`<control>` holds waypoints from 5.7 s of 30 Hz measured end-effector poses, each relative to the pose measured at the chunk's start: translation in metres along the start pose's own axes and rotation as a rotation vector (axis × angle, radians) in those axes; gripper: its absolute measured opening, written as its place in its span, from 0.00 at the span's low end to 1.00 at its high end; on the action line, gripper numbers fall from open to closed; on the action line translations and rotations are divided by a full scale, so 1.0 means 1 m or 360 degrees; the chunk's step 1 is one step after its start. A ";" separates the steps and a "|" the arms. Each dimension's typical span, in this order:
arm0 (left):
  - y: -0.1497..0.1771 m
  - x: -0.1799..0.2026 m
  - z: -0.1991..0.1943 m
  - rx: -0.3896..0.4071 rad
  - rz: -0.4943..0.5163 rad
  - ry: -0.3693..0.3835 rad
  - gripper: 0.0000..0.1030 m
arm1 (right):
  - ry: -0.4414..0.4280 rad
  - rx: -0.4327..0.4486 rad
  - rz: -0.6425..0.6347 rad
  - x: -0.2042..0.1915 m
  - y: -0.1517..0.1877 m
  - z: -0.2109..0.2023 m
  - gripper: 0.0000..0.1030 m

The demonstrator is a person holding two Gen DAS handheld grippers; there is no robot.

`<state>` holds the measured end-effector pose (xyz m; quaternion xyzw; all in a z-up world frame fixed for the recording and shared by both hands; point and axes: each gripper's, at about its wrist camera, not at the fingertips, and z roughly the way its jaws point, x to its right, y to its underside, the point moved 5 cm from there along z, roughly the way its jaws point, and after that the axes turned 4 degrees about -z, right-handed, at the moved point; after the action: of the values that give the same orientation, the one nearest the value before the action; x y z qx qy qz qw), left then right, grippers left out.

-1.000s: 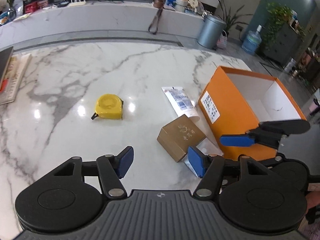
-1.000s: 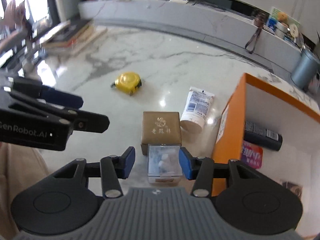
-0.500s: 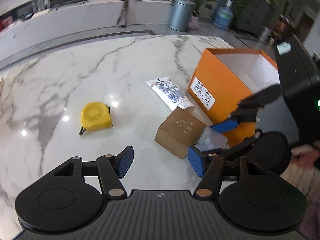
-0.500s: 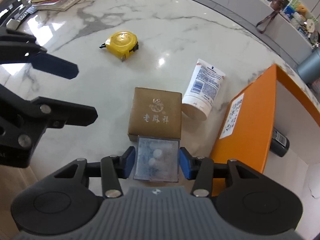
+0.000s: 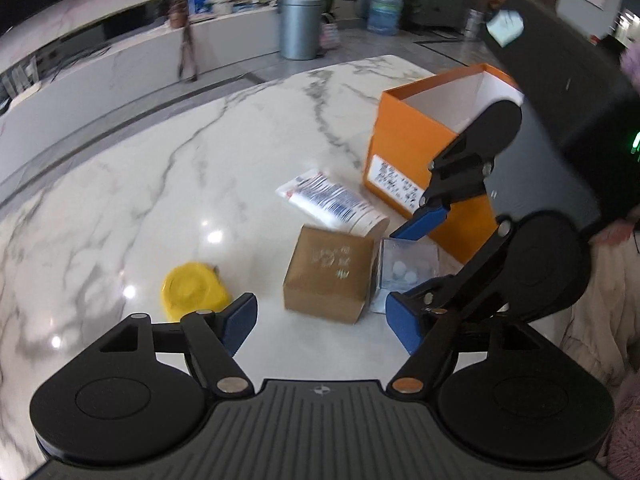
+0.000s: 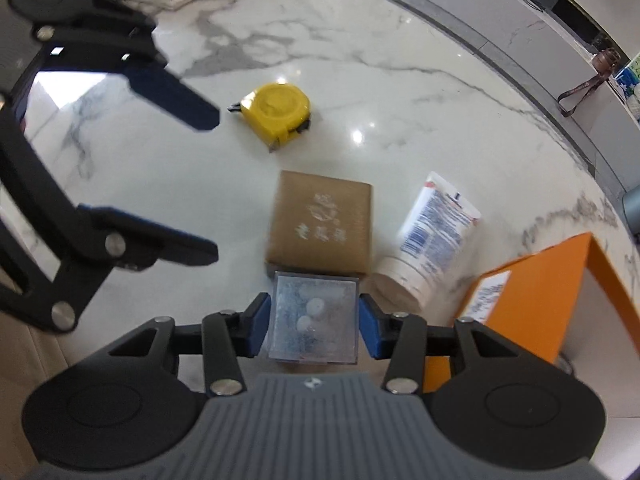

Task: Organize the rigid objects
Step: 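Grasp the brown box with the left gripper while the right grasps the clear box, then lift the brown box and clear box and carry them over the orange box, then lower the brown box and clear box into the box and open both grippers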

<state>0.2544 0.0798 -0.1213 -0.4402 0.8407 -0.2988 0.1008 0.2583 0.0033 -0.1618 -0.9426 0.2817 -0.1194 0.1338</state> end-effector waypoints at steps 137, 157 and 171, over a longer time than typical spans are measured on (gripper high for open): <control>-0.131 0.198 0.120 -0.0316 -0.0930 0.0281 0.51 | -0.0117 -0.0406 -0.1028 0.206 0.207 -0.049 0.47; -0.132 0.189 0.103 -0.0243 -0.1013 0.0319 0.57 | -0.0189 -0.0356 -0.0581 0.220 0.181 -0.056 0.31; -0.132 0.186 0.086 -0.0203 -0.0986 0.0245 0.58 | -0.0139 -0.0391 -0.0482 0.215 0.199 -0.049 0.24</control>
<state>0.2706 -0.1618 -0.0945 -0.6566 0.6890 -0.2944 -0.0865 0.3196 -0.2870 -0.1472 -0.9877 0.1430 -0.0619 0.0103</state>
